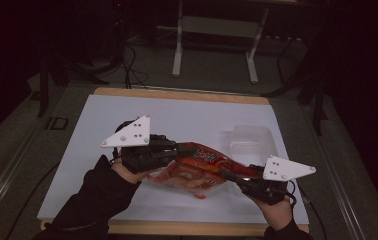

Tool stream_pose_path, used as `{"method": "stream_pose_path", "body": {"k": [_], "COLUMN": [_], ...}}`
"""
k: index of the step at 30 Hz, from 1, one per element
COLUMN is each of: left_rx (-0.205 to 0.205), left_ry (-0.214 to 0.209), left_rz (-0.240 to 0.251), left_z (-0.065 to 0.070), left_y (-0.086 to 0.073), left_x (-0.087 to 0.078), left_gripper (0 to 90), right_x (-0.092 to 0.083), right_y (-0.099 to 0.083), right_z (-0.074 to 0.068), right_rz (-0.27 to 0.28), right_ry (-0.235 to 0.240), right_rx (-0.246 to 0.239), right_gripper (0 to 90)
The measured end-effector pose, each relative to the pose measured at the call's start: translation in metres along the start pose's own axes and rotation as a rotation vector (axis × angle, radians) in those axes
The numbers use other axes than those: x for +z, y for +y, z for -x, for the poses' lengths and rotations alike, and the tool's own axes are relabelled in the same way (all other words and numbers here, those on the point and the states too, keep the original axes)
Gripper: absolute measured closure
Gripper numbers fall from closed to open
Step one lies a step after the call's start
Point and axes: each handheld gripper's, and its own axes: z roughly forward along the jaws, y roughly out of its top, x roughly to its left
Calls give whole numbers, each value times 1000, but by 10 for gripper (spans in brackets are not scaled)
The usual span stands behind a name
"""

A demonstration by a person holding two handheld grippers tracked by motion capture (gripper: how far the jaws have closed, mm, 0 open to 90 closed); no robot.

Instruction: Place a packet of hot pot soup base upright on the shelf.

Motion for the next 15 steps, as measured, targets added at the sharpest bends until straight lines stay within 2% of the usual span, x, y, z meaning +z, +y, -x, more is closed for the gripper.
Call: {"method": "stream_pose_path", "body": {"k": [8,15], "left_rx": [-4,-25], "left_ry": [10,9], "left_rz": [-7,-19], "left_z": [-6,-13], "left_y": [-1,-6], "left_x": [-6,-14], "left_gripper": [895,885], "right_x": [1,3], "right_y": [8,16], "right_z": [-1,1], "right_rz": [-16,-28], "right_ry": [24,49], "right_rx": [-24,-10], "right_gripper": [900,900]}}
